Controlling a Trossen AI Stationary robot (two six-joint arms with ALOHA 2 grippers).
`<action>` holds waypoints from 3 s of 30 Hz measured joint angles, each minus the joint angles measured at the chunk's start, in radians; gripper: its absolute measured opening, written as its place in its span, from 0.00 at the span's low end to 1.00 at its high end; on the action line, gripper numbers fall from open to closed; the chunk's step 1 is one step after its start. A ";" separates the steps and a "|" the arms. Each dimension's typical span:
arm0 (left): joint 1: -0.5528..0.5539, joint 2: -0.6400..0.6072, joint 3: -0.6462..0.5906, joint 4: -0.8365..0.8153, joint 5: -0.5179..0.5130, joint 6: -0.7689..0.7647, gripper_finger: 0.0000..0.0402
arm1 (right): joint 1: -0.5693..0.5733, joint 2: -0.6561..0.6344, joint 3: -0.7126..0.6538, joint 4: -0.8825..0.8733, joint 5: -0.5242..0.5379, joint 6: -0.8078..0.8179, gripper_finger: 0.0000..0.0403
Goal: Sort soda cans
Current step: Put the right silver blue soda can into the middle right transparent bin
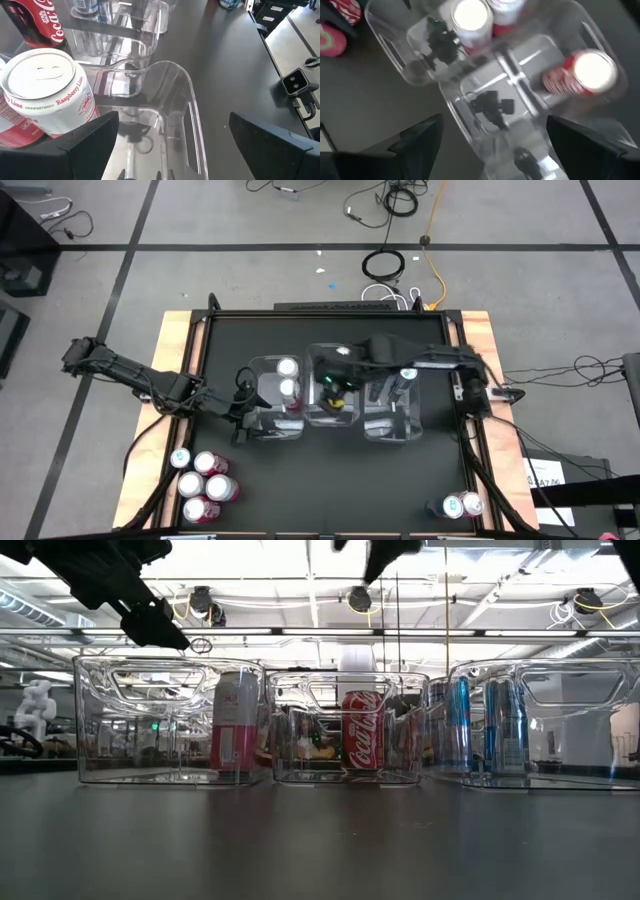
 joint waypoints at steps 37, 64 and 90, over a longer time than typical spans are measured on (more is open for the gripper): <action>0.000 -0.001 0.000 0.007 0.000 -0.004 0.96 | 0.701 -0.358 -0.668 -0.008 -0.052 1.004 0.86; 0.000 -0.001 0.000 0.045 -0.039 -0.121 0.96 | 0.871 -0.447 -0.940 0.344 -0.213 0.702 0.86; 0.000 -0.001 0.000 0.038 -0.055 -0.120 0.96 | 0.933 -0.321 -0.940 0.347 -0.324 0.663 0.85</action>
